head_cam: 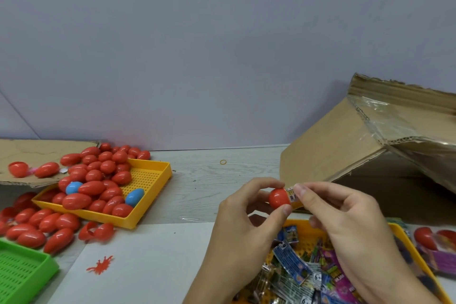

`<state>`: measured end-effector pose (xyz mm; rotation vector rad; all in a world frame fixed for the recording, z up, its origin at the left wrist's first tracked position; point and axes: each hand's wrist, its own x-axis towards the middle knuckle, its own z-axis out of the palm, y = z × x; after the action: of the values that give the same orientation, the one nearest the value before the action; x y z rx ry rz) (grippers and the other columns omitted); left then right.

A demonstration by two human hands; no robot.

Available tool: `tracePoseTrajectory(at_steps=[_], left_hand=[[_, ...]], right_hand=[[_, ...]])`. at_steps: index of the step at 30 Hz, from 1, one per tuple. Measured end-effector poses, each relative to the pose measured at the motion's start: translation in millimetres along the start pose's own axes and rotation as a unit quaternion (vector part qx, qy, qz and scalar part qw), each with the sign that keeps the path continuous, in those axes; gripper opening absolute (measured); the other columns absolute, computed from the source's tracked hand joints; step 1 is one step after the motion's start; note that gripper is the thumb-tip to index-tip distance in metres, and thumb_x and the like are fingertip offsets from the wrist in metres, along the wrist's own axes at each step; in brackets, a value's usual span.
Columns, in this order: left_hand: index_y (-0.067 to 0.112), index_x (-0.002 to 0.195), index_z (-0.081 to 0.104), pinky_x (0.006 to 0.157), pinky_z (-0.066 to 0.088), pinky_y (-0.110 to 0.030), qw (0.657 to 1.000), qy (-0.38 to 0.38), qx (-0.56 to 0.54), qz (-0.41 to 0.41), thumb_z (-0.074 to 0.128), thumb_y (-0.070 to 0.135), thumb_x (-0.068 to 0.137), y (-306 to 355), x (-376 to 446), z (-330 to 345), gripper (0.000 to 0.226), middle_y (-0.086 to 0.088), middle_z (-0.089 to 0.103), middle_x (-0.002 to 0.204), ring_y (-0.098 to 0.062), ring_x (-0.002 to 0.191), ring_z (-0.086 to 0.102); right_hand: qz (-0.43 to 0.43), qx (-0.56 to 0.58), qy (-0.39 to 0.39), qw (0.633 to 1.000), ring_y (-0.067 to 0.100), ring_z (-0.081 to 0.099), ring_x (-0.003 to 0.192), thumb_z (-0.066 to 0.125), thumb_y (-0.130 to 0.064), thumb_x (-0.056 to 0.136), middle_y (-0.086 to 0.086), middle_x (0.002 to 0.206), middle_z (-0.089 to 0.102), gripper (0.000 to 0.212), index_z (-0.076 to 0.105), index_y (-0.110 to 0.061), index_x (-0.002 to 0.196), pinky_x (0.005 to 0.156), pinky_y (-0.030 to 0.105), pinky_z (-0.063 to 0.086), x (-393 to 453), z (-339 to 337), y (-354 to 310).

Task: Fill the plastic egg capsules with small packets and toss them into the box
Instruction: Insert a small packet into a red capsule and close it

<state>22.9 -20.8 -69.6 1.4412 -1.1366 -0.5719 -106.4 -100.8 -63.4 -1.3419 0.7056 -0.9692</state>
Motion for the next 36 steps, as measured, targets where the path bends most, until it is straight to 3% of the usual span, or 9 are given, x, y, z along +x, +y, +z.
tracePoseTrajectory(at_steps=[9, 16, 19, 21, 25, 28, 32, 36], left_hand=[[0.038, 0.098, 0.069, 0.071, 0.061, -0.034, 0.999, 0.019, 0.047, 0.007, 0.079, 0.016, 0.082, -0.7, 0.3, -0.7, 0.029, 0.015, 0.070, 0.086, -0.010, 0.081, 0.069], [0.038, 0.100, 0.071, 0.069, 0.062, -0.033, 1.000, 0.019, 0.019, 0.009, 0.078, 0.009, 0.083, 0.2, 0.2, 0.6, 0.034, 0.009, 0.070, 0.085, -0.015, 0.081, 0.069], [0.041, 0.098, 0.073, 0.067, 0.060, -0.025, 1.000, 0.019, 0.015, 0.020, 0.076, 0.010, 0.085, 0.6, 0.4, 2.2, 0.034, 0.010, 0.071, 0.085, -0.013, 0.083, 0.069], [0.038, 0.098, 0.073, 0.067, 0.059, -0.023, 0.999, 0.028, 0.011, 0.022, 0.076, 0.013, 0.086, 0.6, 1.0, 3.0, 0.027, 0.009, 0.072, 0.085, -0.013, 0.083, 0.069], [0.028, 0.102, 0.073, 0.079, 0.061, -0.039, 0.998, 0.049, -0.044, 0.001, 0.074, 0.017, 0.088, 0.5, 2.4, 2.4, 0.018, -0.001, 0.076, 0.089, -0.020, 0.085, 0.073], [0.026, 0.103, 0.072, 0.080, 0.061, -0.034, 0.995, 0.051, -0.087, -0.010, 0.072, 0.014, 0.088, 2.9, 2.8, 2.0, 0.019, -0.002, 0.077, 0.091, -0.020, 0.086, 0.075], [0.027, 0.100, 0.072, 0.075, 0.059, -0.022, 0.989, 0.053, -0.135, -0.025, 0.070, 0.012, 0.089, 4.4, 2.8, 2.2, 0.019, 0.000, 0.078, 0.092, -0.017, 0.088, 0.075], [0.028, 0.101, 0.071, 0.074, 0.057, -0.018, 0.988, 0.040, -0.145, -0.037, 0.071, 0.020, 0.088, 5.3, 2.6, 1.4, 0.016, -0.002, 0.078, 0.092, -0.015, 0.088, 0.075]], right_hand=[[0.016, -0.005, -0.011, 1.000, -0.002, 0.067, 0.066, 0.071, -0.043, 0.064, -0.005, 0.077, 0.075, 0.020, 0.077, -0.041, 0.083, 0.054, 0.011, 0.049, -0.2, -0.3, -0.4], [-0.030, -0.085, 0.004, 0.996, 0.005, 0.067, 0.079, 0.070, -0.050, 0.065, -0.009, 0.079, 0.075, 0.020, 0.076, -0.044, 0.084, 0.082, 0.036, 0.052, 0.6, -0.8, 4.9], [-0.042, -0.089, 0.002, 0.995, 0.005, 0.068, 0.082, 0.070, -0.049, 0.067, -0.009, 0.081, 0.076, 0.019, 0.076, -0.044, 0.084, 0.085, 0.037, 0.053, 1.7, -1.7, 6.5], [-0.057, -0.086, -0.002, 0.995, 0.003, 0.068, 0.085, 0.069, -0.050, 0.066, -0.010, 0.084, 0.075, 0.020, 0.075, -0.046, 0.085, 0.083, 0.032, 0.053, 1.2, -2.0, 6.9], [-0.100, -0.100, -0.024, 0.990, 0.008, 0.067, 0.084, 0.073, -0.034, 0.074, -0.010, 0.086, 0.072, 0.025, 0.072, -0.049, 0.094, 0.068, 0.026, 0.059, -2.7, -0.1, 6.3], [-0.129, -0.157, -0.016, 0.979, 0.009, 0.065, 0.086, 0.075, -0.018, 0.080, -0.013, 0.090, 0.070, 0.031, 0.072, -0.046, 0.092, 0.062, 0.023, 0.055, -2.9, 0.0, 9.3], [-0.155, -0.204, -0.004, 0.967, 0.008, 0.063, 0.088, 0.077, -0.020, 0.079, -0.018, 0.094, 0.067, 0.032, 0.068, -0.044, 0.099, 0.060, 0.027, 0.053, -1.8, 0.2, 12.1], [-0.182, -0.240, 0.001, 0.953, 0.007, 0.060, 0.090, 0.077, -0.024, 0.078, -0.022, 0.099, 0.064, 0.035, 0.066, -0.045, 0.103, 0.060, 0.025, 0.050, -1.8, 2.7, 12.7]])
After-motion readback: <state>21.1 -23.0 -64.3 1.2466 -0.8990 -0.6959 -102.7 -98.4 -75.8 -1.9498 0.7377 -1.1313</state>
